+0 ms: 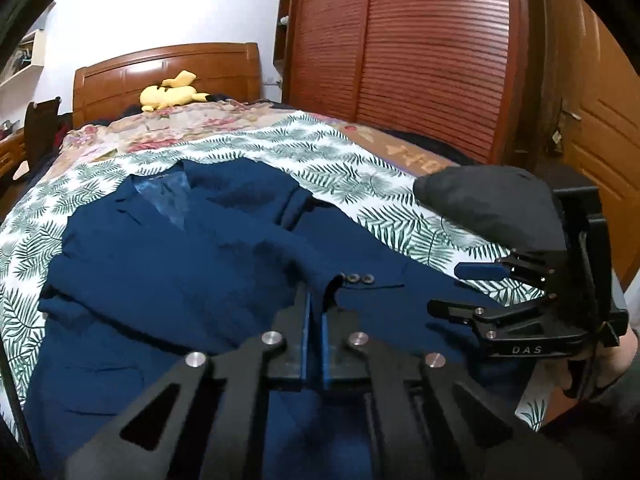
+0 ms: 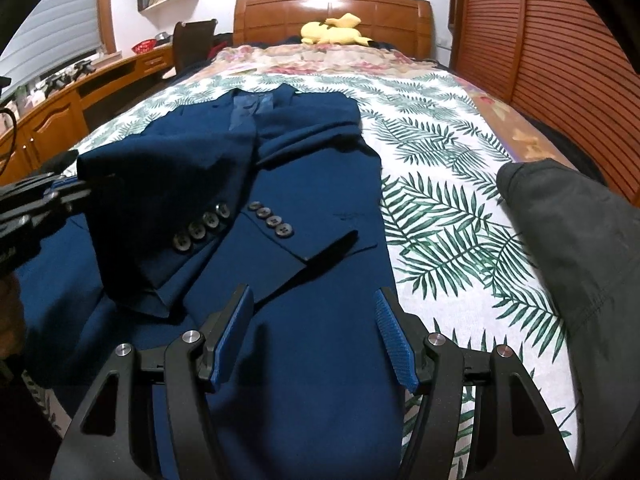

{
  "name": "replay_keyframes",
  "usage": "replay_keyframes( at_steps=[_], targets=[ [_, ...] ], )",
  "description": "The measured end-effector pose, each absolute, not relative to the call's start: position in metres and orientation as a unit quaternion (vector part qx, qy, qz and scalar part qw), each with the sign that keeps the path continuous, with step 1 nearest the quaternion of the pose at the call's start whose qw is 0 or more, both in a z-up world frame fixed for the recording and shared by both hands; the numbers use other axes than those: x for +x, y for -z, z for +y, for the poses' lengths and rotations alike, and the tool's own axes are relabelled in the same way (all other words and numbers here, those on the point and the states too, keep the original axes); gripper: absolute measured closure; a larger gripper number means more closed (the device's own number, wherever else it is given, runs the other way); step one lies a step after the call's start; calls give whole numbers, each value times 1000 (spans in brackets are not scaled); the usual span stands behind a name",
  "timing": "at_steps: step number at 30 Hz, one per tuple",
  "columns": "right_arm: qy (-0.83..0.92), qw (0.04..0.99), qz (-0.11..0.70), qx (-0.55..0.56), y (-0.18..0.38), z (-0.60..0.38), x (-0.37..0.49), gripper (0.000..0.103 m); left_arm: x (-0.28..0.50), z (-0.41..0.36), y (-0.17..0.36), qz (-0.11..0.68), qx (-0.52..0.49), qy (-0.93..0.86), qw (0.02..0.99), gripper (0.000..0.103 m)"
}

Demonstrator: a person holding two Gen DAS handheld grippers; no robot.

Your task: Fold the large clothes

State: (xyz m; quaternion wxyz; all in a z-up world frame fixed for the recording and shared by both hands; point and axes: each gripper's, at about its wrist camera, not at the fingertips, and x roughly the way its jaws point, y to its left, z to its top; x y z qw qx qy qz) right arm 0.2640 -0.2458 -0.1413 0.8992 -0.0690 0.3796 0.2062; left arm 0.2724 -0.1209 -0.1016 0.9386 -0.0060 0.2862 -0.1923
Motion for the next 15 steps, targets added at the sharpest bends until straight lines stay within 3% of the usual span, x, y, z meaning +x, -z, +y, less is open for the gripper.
replay_keyframes(
  at_steps=[8, 15],
  targets=[
    [-225, 901, 363, -70, 127, -233, 261, 39, 240, -69, 69, 238, 0, 149, 960, 103],
    [-227, 902, 358, -77, 125, -223, 261, 39, 241, -14, 71, 235, 10, 81, 969, 103]
  ],
)
